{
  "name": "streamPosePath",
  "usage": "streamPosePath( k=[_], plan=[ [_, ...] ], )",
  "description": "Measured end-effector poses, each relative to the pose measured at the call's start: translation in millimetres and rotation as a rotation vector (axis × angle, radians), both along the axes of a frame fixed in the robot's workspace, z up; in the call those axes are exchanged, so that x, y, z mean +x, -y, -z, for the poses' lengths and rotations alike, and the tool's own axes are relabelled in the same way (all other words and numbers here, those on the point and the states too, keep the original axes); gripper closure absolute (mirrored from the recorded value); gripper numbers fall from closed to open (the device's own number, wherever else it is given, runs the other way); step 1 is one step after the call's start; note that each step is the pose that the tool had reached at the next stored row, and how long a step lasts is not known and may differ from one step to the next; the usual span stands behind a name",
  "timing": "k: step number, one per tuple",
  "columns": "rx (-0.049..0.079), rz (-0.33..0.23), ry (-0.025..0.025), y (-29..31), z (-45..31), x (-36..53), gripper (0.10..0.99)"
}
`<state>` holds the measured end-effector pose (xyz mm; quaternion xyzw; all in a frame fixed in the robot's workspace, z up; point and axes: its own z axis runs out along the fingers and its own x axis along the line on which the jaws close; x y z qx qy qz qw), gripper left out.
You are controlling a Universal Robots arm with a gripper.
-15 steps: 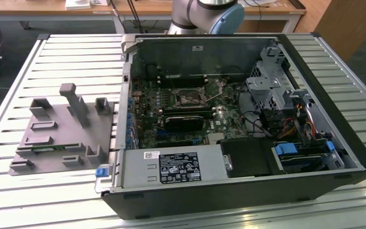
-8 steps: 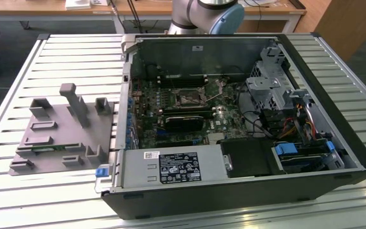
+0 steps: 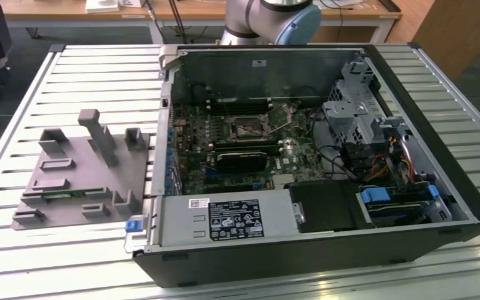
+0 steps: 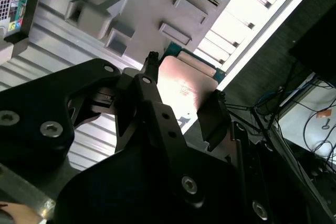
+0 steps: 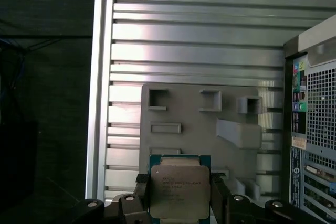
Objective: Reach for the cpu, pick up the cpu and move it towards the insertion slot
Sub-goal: 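Pick up the cpu and move it towards the insertion slot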
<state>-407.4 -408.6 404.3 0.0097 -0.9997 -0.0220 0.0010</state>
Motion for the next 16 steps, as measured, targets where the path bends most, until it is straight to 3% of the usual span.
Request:
streamPosePath(
  k=[16],
  plan=[
    [0.0, 0.0, 0.0, 0.0, 0.0, 21.1, 0.541]
  ],
)
